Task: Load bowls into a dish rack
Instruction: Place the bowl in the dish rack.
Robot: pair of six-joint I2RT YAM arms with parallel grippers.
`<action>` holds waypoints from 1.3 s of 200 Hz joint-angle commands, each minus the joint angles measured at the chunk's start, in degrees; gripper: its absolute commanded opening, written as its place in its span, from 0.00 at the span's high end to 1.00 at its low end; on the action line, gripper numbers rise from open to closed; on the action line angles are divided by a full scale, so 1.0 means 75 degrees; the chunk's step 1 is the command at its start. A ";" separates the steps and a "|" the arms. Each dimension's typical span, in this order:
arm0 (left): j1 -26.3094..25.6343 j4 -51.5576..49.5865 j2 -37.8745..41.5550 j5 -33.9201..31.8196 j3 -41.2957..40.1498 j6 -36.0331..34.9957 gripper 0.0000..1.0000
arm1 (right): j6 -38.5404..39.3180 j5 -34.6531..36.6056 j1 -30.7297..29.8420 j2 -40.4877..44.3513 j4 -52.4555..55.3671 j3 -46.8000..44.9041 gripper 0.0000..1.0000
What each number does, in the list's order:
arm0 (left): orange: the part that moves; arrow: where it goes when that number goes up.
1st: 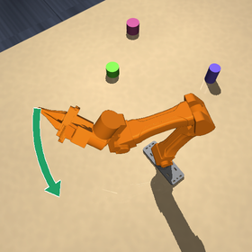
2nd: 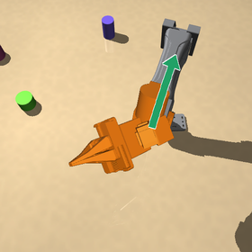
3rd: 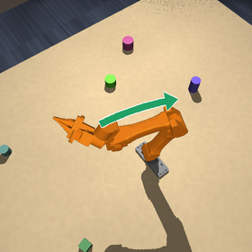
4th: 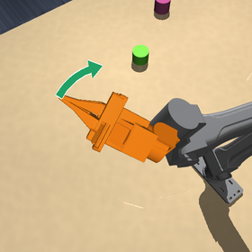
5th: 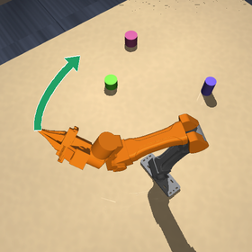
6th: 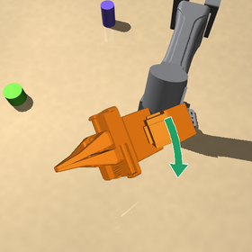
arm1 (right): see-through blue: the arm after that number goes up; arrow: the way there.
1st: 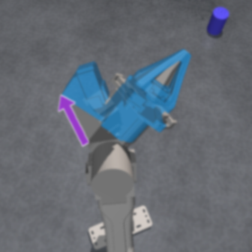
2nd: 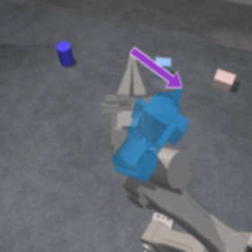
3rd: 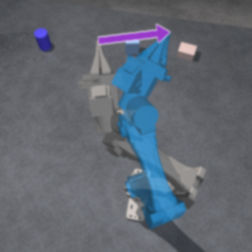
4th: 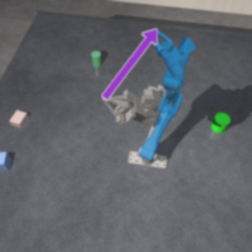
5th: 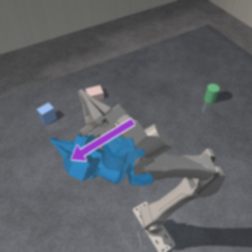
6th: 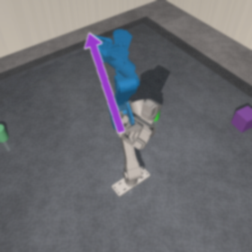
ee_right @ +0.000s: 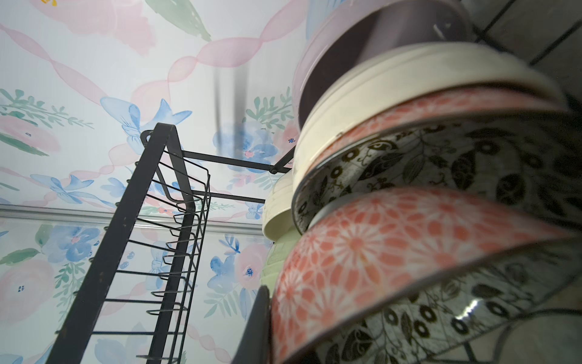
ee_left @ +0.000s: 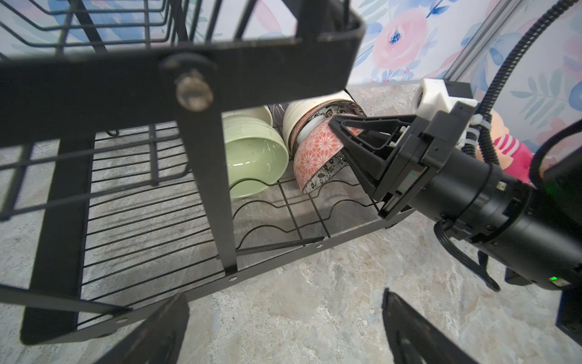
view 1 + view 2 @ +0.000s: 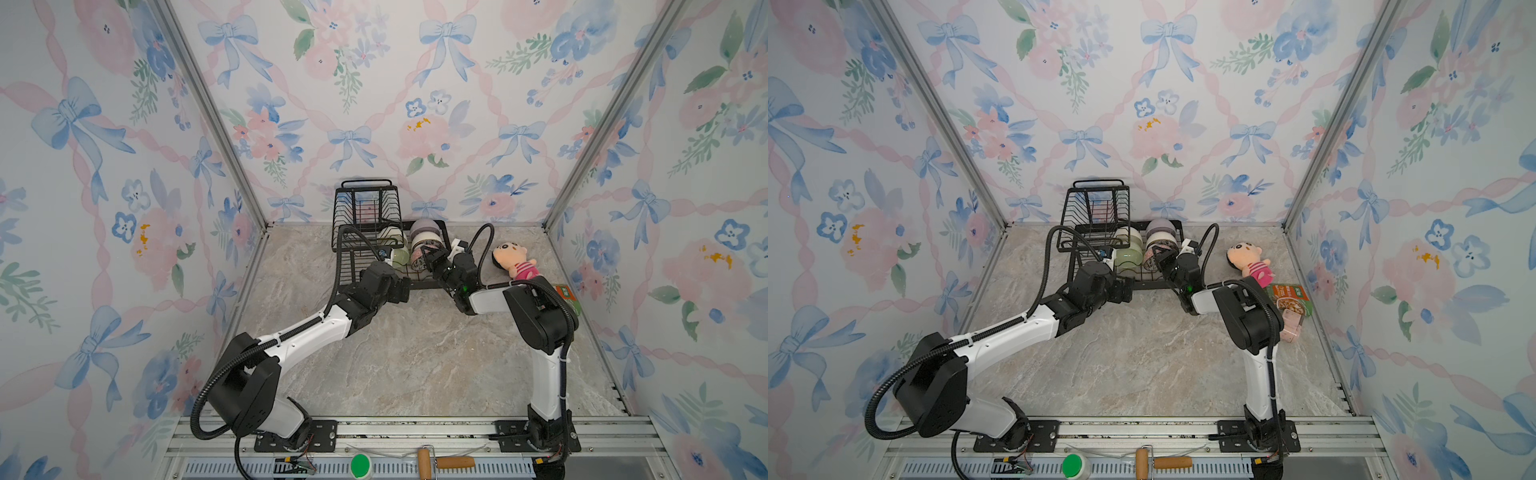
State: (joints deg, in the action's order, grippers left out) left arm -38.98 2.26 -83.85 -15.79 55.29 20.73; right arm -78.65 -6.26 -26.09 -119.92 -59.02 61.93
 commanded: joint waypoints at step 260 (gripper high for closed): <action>0.0082 0.0121 0.0723 0.0002 -0.0797 0.0375 0.02 | -0.1352 0.0843 -0.0236 0.0664 0.1866 -0.0511 0.77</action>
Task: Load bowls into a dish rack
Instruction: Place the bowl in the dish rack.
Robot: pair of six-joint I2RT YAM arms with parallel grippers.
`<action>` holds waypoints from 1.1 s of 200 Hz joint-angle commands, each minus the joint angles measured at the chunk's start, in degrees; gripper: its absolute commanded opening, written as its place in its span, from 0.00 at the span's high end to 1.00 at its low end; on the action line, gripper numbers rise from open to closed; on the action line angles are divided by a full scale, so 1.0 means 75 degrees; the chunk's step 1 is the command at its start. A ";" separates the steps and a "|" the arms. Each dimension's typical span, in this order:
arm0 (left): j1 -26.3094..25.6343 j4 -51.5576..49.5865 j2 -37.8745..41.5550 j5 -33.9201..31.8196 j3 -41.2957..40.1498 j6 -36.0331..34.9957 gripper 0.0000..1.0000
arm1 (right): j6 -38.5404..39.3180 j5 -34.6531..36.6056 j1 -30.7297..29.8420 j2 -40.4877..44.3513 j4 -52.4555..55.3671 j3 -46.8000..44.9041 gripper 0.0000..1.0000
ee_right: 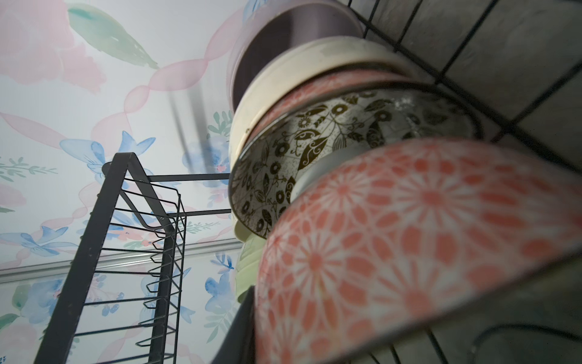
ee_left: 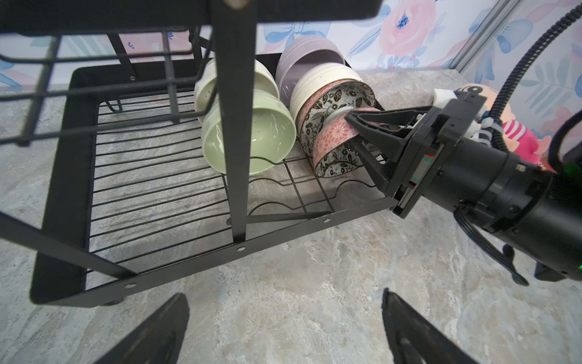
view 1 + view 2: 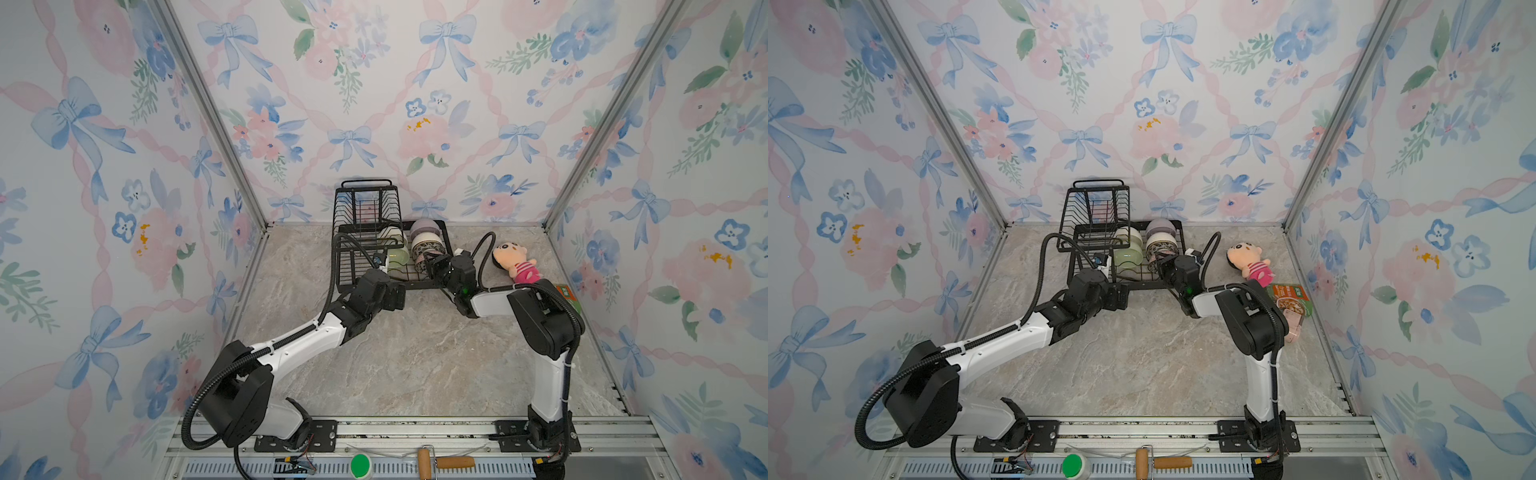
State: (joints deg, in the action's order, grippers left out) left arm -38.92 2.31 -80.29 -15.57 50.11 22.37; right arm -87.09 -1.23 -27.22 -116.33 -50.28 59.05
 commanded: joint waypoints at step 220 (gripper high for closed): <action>0.0306 0.0132 0.0603 -0.0402 -0.0597 0.0340 0.02 | 0.0838 0.0223 0.0008 0.1690 0.1855 -0.0275 0.35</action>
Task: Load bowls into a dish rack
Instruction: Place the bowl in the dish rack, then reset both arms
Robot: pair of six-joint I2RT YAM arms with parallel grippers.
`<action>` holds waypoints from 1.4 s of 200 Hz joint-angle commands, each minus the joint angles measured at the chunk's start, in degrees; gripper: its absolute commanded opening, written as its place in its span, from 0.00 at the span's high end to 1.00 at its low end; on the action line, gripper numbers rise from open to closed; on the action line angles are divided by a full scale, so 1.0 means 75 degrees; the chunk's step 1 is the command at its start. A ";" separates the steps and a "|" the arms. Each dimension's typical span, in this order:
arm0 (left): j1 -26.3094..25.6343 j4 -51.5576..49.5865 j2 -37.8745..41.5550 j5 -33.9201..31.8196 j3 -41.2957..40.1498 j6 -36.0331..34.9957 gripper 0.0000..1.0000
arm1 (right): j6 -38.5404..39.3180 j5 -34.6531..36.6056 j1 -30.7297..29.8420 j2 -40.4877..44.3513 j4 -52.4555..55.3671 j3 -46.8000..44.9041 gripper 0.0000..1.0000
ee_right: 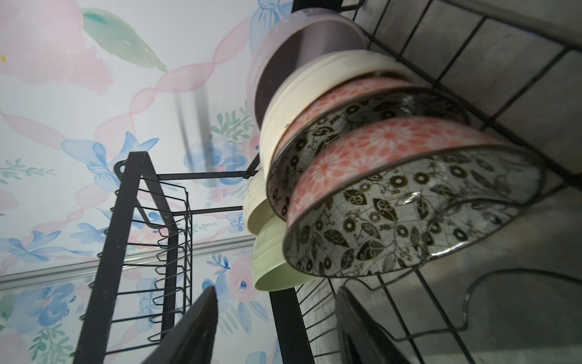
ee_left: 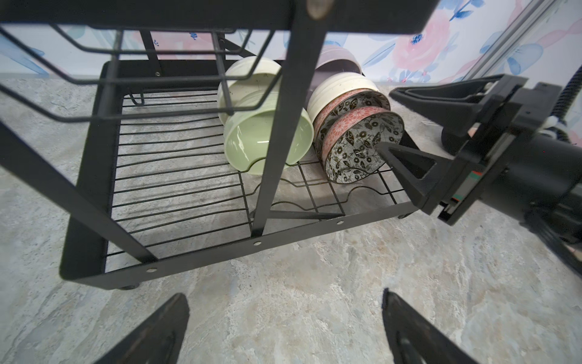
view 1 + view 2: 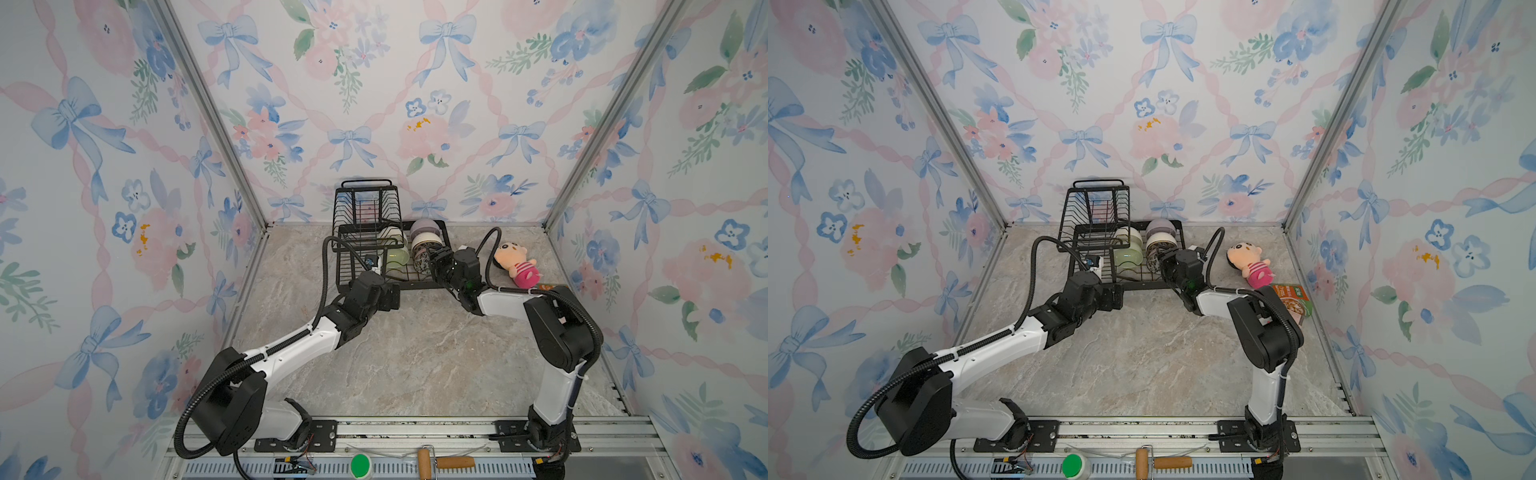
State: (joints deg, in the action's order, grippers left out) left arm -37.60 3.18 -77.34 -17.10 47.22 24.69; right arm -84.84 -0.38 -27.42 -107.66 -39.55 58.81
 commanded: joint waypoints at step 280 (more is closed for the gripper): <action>0.5148 0.4015 -0.0914 -0.0674 -0.2422 -0.1470 0.02 | 1.0478 0.5558 0.2462 0.4559 0.1977 -0.4214 0.04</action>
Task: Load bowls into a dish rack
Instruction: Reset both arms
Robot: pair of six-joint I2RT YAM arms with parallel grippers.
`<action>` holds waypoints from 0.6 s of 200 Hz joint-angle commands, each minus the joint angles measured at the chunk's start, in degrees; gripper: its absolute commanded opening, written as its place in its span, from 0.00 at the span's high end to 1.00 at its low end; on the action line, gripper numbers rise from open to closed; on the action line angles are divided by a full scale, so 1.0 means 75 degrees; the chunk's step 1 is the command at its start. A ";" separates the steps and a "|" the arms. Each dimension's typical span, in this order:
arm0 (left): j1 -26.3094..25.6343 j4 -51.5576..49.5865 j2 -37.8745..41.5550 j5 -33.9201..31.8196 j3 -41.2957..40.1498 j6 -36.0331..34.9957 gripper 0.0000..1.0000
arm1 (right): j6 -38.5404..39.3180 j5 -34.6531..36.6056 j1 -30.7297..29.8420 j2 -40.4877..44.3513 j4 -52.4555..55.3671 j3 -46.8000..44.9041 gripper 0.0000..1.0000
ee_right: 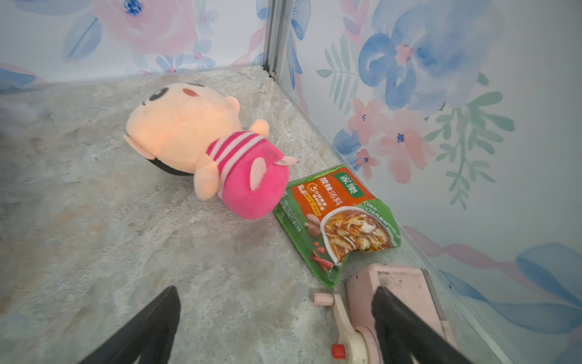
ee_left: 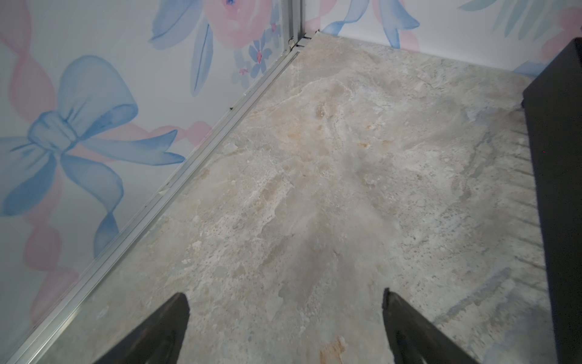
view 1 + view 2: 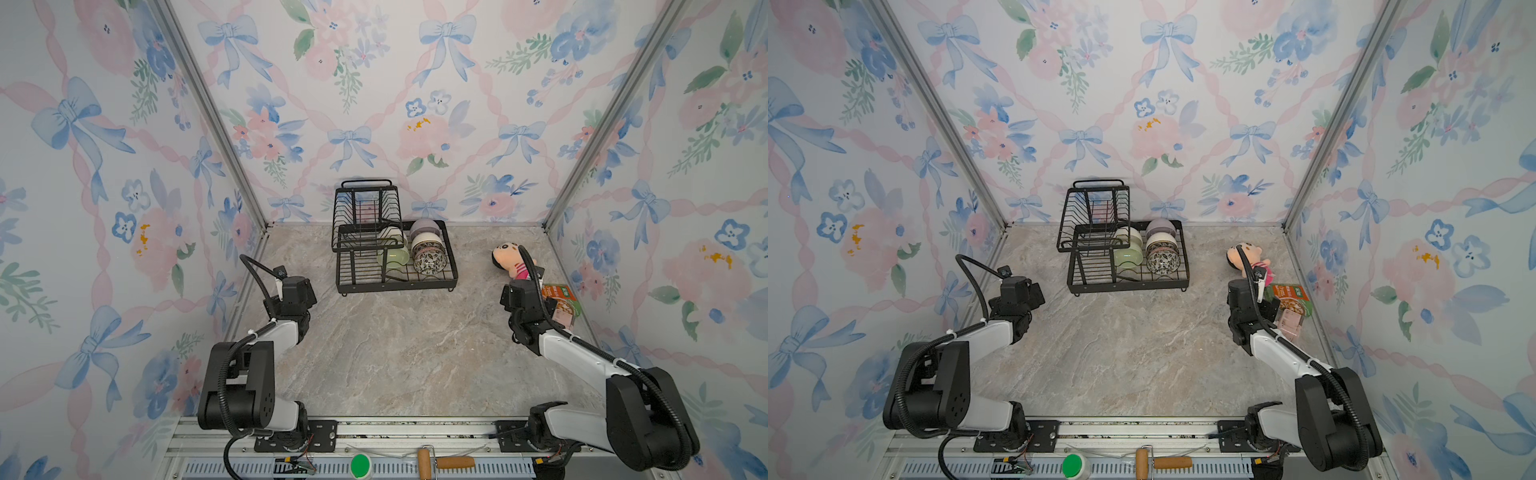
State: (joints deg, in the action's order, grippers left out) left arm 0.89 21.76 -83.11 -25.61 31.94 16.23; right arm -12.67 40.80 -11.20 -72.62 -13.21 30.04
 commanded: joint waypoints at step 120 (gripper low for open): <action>-0.0761 0.3751 -0.0661 0.1230 -0.1133 -0.1898 0.02 | 0.1244 -0.1994 0.1083 -0.0756 -0.2735 -0.0588 0.04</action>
State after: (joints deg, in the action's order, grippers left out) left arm -4.58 45.06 -87.99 -17.34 24.97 5.34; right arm -4.84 28.42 -3.46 -78.04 -30.89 26.44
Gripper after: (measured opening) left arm 0.979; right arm 0.960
